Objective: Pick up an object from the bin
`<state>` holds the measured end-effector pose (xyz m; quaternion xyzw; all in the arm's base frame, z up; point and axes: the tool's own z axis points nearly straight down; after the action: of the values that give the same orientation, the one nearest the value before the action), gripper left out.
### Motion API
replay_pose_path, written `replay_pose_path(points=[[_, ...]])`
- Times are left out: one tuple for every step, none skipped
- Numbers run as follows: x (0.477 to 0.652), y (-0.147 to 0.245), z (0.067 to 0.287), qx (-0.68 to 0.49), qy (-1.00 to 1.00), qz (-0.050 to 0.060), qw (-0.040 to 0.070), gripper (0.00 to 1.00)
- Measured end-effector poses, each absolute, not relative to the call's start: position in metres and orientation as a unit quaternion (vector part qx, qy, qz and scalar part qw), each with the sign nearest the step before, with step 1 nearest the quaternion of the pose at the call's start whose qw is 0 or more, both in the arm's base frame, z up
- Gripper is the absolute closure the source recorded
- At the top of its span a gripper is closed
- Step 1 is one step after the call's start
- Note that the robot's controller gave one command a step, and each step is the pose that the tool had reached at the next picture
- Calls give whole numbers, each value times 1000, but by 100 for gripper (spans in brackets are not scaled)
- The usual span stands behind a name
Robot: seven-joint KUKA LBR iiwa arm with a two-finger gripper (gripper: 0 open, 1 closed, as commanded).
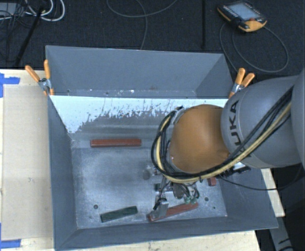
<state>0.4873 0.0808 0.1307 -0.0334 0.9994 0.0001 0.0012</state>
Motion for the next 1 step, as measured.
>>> replay_pose_path(points=[[483,121,105,-82,997,-1,-1,0]])
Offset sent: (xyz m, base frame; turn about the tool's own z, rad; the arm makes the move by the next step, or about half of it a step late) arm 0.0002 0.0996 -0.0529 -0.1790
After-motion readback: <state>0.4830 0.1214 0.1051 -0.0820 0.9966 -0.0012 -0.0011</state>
